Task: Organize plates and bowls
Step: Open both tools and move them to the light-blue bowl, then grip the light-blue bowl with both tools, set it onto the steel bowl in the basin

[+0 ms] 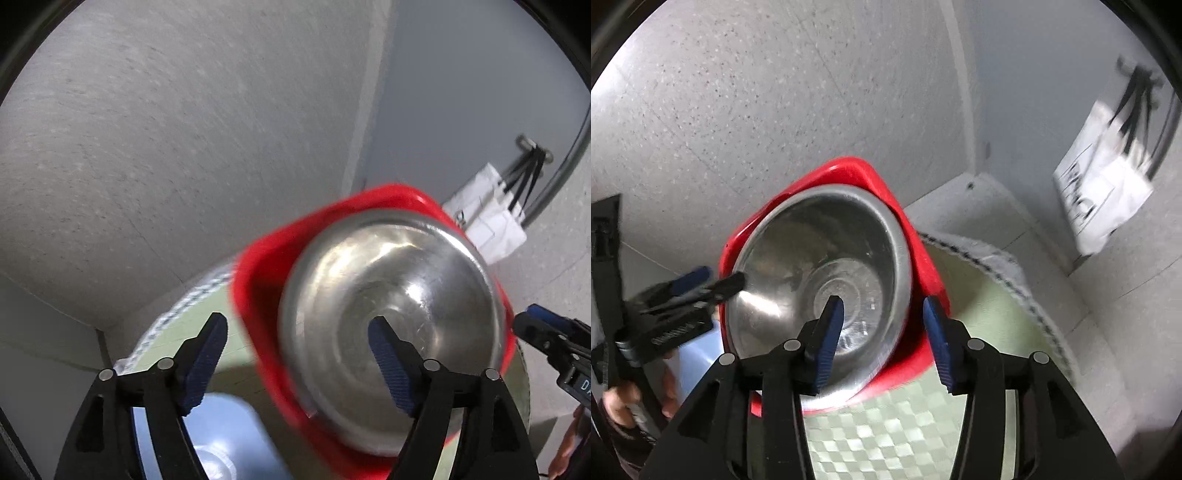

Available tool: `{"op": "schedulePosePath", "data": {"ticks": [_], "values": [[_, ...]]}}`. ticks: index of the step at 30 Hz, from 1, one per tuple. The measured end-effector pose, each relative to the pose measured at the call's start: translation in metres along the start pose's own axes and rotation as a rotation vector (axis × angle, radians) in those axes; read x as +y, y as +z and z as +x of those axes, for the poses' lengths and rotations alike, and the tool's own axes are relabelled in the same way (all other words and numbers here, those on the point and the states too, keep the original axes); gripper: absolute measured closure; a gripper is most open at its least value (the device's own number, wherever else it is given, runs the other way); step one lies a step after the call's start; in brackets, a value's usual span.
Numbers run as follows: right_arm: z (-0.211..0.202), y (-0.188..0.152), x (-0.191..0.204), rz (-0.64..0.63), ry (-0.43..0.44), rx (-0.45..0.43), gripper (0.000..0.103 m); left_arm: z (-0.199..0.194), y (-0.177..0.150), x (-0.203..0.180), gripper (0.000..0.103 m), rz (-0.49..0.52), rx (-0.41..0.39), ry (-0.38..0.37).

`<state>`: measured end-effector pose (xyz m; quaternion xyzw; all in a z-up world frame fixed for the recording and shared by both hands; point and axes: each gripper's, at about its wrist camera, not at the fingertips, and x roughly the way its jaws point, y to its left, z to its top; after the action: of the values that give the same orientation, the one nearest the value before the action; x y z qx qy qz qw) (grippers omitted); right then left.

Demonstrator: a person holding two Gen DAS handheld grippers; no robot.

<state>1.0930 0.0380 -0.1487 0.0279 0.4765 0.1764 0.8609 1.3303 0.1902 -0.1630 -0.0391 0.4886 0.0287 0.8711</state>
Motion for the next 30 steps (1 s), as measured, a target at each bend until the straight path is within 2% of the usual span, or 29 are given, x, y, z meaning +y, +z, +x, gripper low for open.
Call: {"op": "schedulePosePath", "data": {"ticks": [2, 4, 5, 6, 8, 11, 13, 17, 19, 22, 25, 26, 28, 29, 30], "values": [[-0.022, -0.012, 0.019, -0.072, -0.072, -0.069, 0.055, -0.024, -0.015, 0.013, 0.014, -0.021, -0.054, 0.013], [-0.039, -0.026, 0.04, -0.13, -0.088, -0.107, 0.048, -0.042, -0.035, 0.029, 0.009, -0.033, -0.097, 0.061], [-0.044, -0.035, 0.051, -0.153, -0.07, -0.112, 0.041, -0.047, -0.045, 0.038, 0.008, -0.037, -0.107, 0.089], [-0.046, -0.043, 0.062, -0.176, -0.046, -0.104, 0.038, -0.053, -0.055, 0.044, 0.008, -0.039, -0.112, 0.11], [-0.047, -0.06, 0.08, -0.203, 0.022, -0.073, 0.038, -0.058, -0.08, 0.061, 0.008, -0.052, -0.101, 0.159], [-0.037, -0.084, 0.118, -0.261, 0.09, -0.009, 0.038, -0.053, -0.112, 0.084, 0.008, -0.093, -0.059, 0.184], [-0.025, -0.096, 0.14, -0.293, 0.094, 0.029, 0.038, -0.048, -0.132, 0.097, 0.008, -0.116, -0.036, 0.203], [-0.003, -0.117, 0.169, -0.353, 0.082, 0.078, 0.038, -0.035, -0.161, 0.117, 0.009, -0.168, 0.007, 0.185], [0.012, -0.128, 0.176, -0.37, 0.064, 0.108, 0.038, -0.03, -0.174, 0.124, 0.013, -0.179, 0.028, 0.176], [0.032, -0.139, 0.188, -0.391, 0.034, 0.141, 0.039, -0.023, -0.183, 0.13, 0.027, -0.192, 0.07, 0.117], [0.048, -0.142, 0.194, -0.41, 0.021, 0.166, 0.04, -0.006, -0.189, 0.13, 0.049, -0.198, 0.114, 0.077], [0.052, -0.142, 0.194, -0.41, 0.02, 0.174, 0.044, -0.004, -0.19, 0.13, 0.06, -0.198, 0.124, 0.065], [0.063, -0.143, 0.191, -0.386, 0.039, 0.212, 0.055, 0.006, -0.193, 0.127, 0.073, -0.189, 0.14, 0.02], [0.067, -0.142, 0.189, -0.374, 0.062, 0.23, 0.064, 0.001, -0.189, 0.13, 0.08, -0.187, 0.146, 0.007], [0.071, -0.141, 0.19, -0.362, 0.086, 0.244, 0.079, -0.01, -0.188, 0.137, 0.081, -0.186, 0.141, 0.011]]}}
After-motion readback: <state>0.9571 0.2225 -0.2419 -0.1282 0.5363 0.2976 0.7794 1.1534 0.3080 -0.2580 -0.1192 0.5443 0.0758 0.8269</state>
